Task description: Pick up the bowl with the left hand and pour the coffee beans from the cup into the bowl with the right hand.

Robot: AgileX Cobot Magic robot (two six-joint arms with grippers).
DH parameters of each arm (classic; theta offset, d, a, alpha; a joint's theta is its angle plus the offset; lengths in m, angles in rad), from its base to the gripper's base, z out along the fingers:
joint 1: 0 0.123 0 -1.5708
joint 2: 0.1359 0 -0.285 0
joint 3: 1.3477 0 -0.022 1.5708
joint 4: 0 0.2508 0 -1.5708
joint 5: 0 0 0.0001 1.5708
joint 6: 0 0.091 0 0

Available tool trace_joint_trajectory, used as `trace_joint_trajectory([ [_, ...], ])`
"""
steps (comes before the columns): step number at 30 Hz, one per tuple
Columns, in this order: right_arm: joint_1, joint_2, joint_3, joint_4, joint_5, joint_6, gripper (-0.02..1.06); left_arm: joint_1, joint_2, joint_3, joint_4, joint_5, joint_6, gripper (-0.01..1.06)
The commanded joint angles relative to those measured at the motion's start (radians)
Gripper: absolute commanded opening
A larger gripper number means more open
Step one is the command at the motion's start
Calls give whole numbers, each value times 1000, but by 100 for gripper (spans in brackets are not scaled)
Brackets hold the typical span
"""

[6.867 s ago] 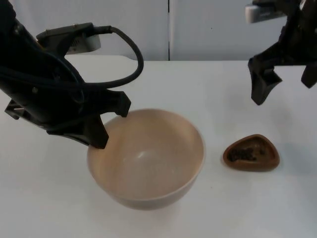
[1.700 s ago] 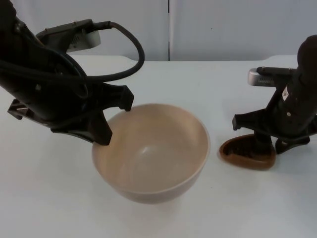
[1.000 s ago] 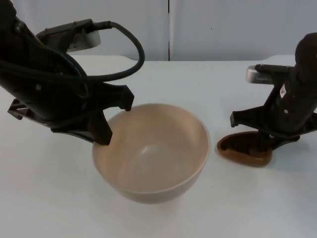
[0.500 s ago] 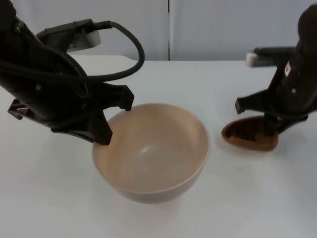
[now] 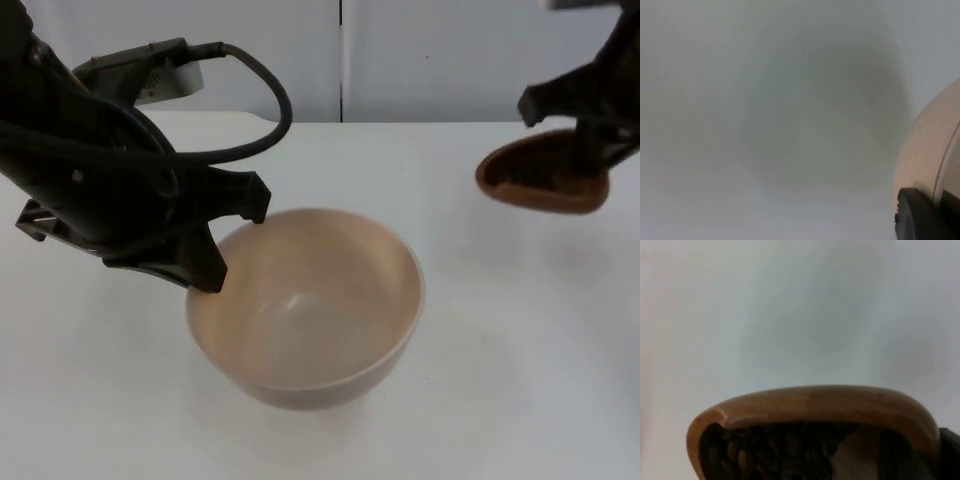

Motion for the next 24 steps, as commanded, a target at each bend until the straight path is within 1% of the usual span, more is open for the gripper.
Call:
trace_joint_trajectory([
  [1,-3,-43,-27,-2,58,-44,0,-6,-11,-3,-14,-3,-3,0],
  [4,-3,-53,-124,14,199,-113,0,-6,-11,-3,-14,-3,-3,0],
  [5,-3,-53,-124,14,199,-113,0,-6,-11,-3,-14,-3,-3,0],
  [7,-3,-46,-215,55,286,-188,0,-6,-11,-3,-14,-3,-3,0],
  [9,-3,-41,-299,82,349,-228,0,-6,-11,-3,-14,-3,-3,0],
  [10,-3,-41,-299,82,349,-228,0,-6,-11,-3,-14,-3,-3,0],
  [11,-3,-39,-340,96,375,-248,0,-6,-11,-3,-14,-3,-3,0],
  [12,-3,-39,-389,104,413,-256,0,-6,-11,-3,-14,-3,-3,0],
  [14,-3,-39,-450,107,458,-265,0,-6,-11,-3,-15,-3,-3,0],
  [18,-3,-39,-502,107,458,-271,0,-6,-11,-3,-15,-3,-3,0],
  [24,-3,-39,-506,111,458,-283,0,-6,-11,-3,-15,-5,-3,0],
])
